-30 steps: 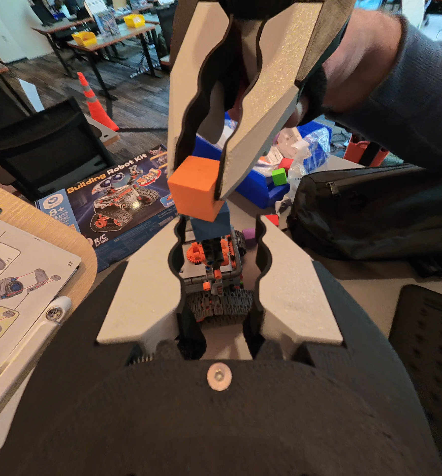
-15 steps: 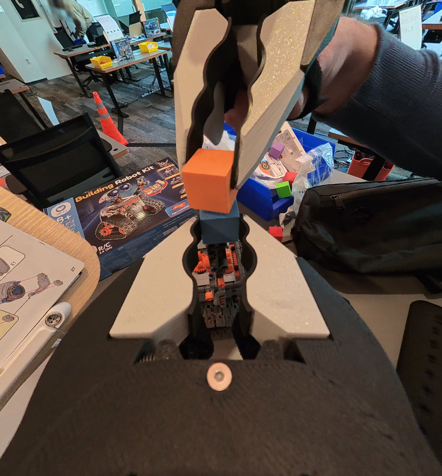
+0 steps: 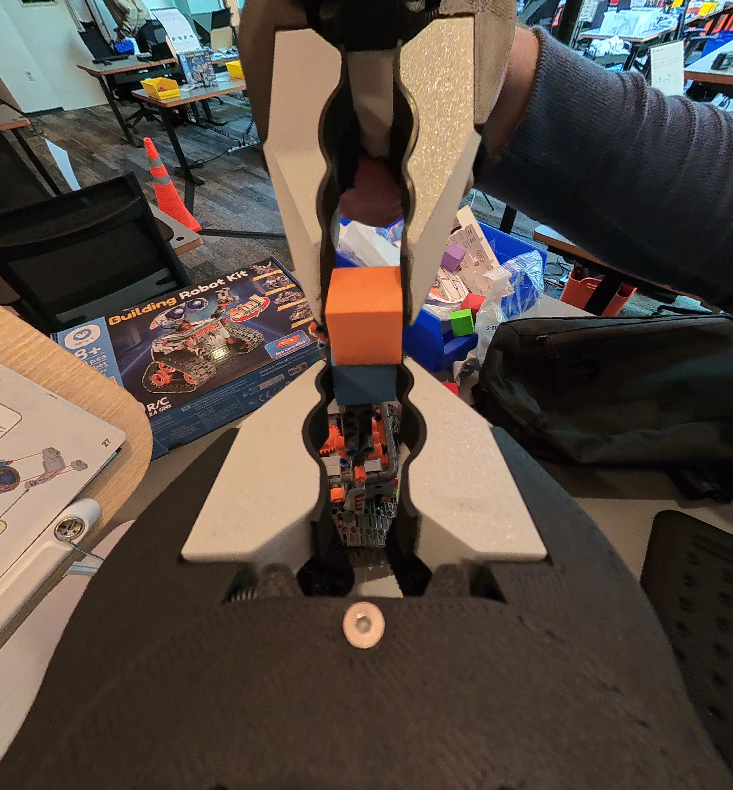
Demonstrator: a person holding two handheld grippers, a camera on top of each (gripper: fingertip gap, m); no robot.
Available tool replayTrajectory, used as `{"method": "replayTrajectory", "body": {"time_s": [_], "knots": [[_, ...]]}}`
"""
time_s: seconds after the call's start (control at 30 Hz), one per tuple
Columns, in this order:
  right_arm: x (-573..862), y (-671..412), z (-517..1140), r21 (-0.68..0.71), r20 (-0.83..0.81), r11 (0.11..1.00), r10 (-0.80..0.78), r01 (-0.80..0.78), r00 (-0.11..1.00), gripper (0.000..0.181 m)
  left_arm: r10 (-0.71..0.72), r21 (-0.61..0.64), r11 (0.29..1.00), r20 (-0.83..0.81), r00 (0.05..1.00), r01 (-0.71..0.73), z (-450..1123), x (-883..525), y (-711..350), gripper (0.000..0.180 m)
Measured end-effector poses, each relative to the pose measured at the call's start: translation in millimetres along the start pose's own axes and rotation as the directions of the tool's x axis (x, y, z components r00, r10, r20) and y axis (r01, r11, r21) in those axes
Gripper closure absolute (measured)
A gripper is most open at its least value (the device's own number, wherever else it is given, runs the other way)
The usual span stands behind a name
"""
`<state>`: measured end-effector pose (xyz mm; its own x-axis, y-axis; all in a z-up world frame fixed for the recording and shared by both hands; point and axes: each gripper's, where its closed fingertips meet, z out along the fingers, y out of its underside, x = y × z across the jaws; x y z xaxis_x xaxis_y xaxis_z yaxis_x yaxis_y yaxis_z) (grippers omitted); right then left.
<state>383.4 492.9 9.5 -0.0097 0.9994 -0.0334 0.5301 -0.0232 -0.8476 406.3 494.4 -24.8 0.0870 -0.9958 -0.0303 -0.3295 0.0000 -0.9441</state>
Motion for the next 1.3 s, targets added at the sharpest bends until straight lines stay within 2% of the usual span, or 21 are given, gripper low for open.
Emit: {"method": "replayTrajectory", "body": {"time_s": [0.43,0.6,0.7,0.93,1.3], "knots": [[3.3,2.4,-0.2,0.011,0.03,1.0,0.008,-0.008,1.0,0.155,-0.003,-0.01,1.0,-0.009,1.0,0.003,0.1,0.0,2.0,0.151],[2.7,4.8,1.3,0.0,0.031,1.0,0.012,-0.012,0.999,0.148,-0.002,-0.009,1.0,-0.01,1.0,0.002,-0.5,0.0,2.3,0.147],[2.6,5.0,1.8,0.005,0.032,1.0,0.012,-0.012,0.999,0.155,0.002,-0.012,1.0,-0.009,1.0,-0.002,0.5,0.2,2.8,0.149],[4.4,1.9,2.1,0.016,0.033,1.0,0.009,-0.009,0.999,0.155,0.008,0.003,1.0,0.012,1.0,-0.008,-1.6,-3.0,1.0,0.153],[3.0,5.1,6.8,-0.003,0.056,1.0,0.017,-0.017,0.998,0.153,-0.006,0.005,1.0,0.002,1.0,0.006,-1.0,-1.7,3.9,0.149]]}}
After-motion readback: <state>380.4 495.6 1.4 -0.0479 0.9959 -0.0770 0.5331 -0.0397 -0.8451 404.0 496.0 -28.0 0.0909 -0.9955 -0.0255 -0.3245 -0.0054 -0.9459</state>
